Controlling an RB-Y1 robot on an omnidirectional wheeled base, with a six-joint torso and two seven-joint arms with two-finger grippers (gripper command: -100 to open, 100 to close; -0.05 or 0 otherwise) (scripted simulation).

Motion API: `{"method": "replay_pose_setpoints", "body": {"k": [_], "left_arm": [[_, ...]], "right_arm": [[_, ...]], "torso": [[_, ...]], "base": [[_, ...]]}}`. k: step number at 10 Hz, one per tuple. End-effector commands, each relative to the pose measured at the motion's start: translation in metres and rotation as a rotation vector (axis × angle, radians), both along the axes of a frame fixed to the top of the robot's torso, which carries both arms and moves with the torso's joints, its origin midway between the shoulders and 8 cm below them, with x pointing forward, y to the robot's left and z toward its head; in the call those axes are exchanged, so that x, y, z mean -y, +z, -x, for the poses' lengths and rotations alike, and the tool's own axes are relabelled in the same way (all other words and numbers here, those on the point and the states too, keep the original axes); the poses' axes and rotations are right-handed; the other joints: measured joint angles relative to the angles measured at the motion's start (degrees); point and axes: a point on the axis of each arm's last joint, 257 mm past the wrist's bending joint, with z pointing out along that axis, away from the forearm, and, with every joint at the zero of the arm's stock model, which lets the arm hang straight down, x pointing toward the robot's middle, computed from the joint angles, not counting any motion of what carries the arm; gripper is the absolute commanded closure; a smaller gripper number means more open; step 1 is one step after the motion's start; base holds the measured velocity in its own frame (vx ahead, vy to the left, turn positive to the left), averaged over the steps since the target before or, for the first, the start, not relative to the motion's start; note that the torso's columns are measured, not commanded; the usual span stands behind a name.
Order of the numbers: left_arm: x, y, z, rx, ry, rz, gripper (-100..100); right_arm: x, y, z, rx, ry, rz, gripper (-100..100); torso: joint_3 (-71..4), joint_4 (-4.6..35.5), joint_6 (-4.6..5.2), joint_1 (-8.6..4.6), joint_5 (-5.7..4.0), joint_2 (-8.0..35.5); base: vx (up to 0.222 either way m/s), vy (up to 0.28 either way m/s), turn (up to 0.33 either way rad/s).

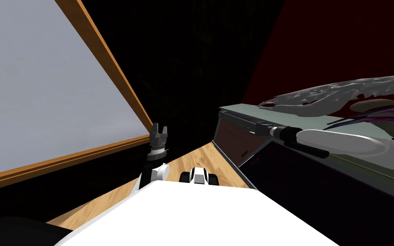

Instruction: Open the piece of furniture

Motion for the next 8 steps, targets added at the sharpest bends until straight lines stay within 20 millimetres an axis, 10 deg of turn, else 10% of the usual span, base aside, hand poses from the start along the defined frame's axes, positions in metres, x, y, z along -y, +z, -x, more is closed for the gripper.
{"method": "replay_pose_setpoints", "body": {"k": [1,2,3,8], "left_arm": [[0.0000,0.0000,0.0000,0.000,0.000,0.000,0],[0.0000,0.0000,0.0000,0.000,0.000,0.000,0],[0.0000,0.0000,0.0000,0.000,0.000,0.000,0],[0.0000,0.0000,0.0000,0.000,0.000,0.000,0]], "right_arm": [[-0.0062,0.0225,-0.0064,-0.001,0.016,0.004,-100],[-0.0055,0.0172,-0.0045,-0.001,0.014,0.004,-100],[-0.0060,0.0180,-0.0047,-0.002,0.014,0.003,0],[-0.0060,0.0180,-0.0047,-0.002,0.014,0.003,0]], "torso": [[0.02,0.01,0.01,0.04,0.01,0.03],[0.02,0.01,-0.01,0.04,0.01,0.03],[0.01,0.00,-0.01,-0.04,-0.03,0.01],[-0.01,-0.01,0.00,-0.03,-0.01,-0.01]], "base": [[0.002,0.018,-0.051],[0.000,0.008,-0.005],[0.000,0.000,0.000],[0.000,0.000,0.000]]}}
